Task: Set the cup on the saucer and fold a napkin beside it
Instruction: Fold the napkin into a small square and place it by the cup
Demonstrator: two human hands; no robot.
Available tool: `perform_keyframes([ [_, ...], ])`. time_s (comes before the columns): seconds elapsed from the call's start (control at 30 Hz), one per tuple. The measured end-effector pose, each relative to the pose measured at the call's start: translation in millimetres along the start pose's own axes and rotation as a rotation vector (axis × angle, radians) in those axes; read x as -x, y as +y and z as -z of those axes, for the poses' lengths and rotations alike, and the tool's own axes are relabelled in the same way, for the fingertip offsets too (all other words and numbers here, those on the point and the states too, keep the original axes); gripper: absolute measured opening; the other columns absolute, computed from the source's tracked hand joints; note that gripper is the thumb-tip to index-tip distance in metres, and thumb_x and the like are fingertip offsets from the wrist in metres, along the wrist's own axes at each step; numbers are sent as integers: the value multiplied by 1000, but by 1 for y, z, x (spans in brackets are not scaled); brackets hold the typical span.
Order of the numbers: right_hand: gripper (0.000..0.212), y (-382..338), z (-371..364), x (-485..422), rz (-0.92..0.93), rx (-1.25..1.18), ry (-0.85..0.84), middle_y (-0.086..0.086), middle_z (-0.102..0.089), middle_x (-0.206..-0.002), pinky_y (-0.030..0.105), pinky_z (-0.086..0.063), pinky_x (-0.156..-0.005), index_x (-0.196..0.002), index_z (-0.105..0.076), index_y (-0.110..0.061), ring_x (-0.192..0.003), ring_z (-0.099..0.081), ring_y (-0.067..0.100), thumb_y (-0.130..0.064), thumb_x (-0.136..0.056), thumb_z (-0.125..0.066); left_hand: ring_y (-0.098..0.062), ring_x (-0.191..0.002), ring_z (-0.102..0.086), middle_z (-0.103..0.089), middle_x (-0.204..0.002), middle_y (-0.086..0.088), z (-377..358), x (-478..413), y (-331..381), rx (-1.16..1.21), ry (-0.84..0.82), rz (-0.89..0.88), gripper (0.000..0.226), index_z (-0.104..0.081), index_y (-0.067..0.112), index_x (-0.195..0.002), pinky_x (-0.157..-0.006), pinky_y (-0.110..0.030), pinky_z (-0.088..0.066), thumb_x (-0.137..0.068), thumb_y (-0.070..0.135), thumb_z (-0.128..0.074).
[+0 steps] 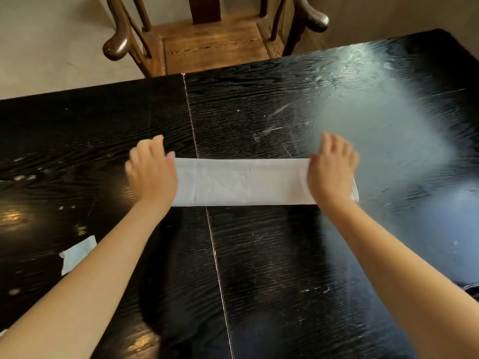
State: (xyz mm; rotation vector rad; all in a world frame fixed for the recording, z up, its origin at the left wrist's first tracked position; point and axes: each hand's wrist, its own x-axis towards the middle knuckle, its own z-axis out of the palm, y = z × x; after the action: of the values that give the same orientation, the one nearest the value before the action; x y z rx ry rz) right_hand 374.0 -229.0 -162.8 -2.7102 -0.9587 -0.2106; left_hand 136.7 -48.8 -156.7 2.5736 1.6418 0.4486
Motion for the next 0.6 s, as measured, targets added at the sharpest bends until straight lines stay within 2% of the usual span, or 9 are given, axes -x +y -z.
perform_keyframes([
  [0.07, 39, -48, -6, 10, 291, -176, -50, 13, -56, -117, 44, -38, -90, -120, -47, -12, -109, -51, 34, -5, -82, -48, -30, -127, -42, -49, -133, -8, -5, 10, 30, 42, -66, -220, 39, -42, 13, -134, -106, -46, -29, -95, 15, -37],
  [0.1, 41, -70, -13, 19, 390, -216, -149, 12, -53, -128, 47, -36, -99, -127, -45, -12, -120, -47, 33, -6, -86, -45, -27, -137, -32, -41, -144, -6, -11, 17, 41, 23, -138, -280, 43, -37, 16, -140, -113, -47, -18, -97, 15, -34],
  [0.13, 45, -89, -20, 30, 434, -220, -267, 11, -43, -143, 50, -24, -110, -137, -38, -11, -135, -34, 31, -12, -93, -39, -23, -144, -19, -28, -153, -4, -17, 23, 46, -4, -217, -287, 46, -28, 19, -145, -116, -48, -7, -99, 19, -29],
  [0.2, 51, -106, -33, 48, 422, -152, -402, 6, -18, -158, 47, -2, -117, -148, -19, -12, -147, -8, 25, -28, -100, -24, -17, -147, -2, -8, -159, 1, -29, 31, 42, -74, -338, -225, 50, -13, 25, -149, -116, -52, 3, -100, 31, -19],
  [0.23, 53, -106, -37, 54, 415, -114, -400, 5, -14, -159, 46, 1, -118, -149, -16, -13, -147, -5, 24, -33, -100, -19, -16, -147, 1, -4, -159, 3, -32, 34, 36, -105, -367, -210, 51, -8, 27, -150, -115, -54, 3, -100, 36, -16],
  [0.37, 56, -91, -36, 61, 409, -60, -367, 2, -12, -159, 49, -1, -119, -150, -13, -19, -147, -2, 23, -42, -98, -17, -15, -146, 4, 2, -159, 6, -33, 34, 23, -152, -379, -257, 58, 0, 28, -149, -113, -57, 2, -96, 49, -12],
  [0.47, 56, -74, -30, 60, 388, -36, -404, -2, -6, -160, 48, 1, -119, -150, -9, -26, -147, 3, 23, -45, -98, -17, -14, -146, 7, 5, -159, 5, -29, 31, 5, -148, -392, -202, 66, 0, 28, -150, -114, -53, 6, -92, 57, -11],
  [0.6, 57, -42, -23, 52, 353, 6, -417, -4, -4, -160, 46, 2, -118, -150, -8, -31, -147, 5, 23, -49, -96, -14, -15, -146, 9, 7, -159, 4, -25, 31, -4, -152, -393, -220, 69, 1, 26, -150, -116, -50, 7, -91, 60, -9],
])
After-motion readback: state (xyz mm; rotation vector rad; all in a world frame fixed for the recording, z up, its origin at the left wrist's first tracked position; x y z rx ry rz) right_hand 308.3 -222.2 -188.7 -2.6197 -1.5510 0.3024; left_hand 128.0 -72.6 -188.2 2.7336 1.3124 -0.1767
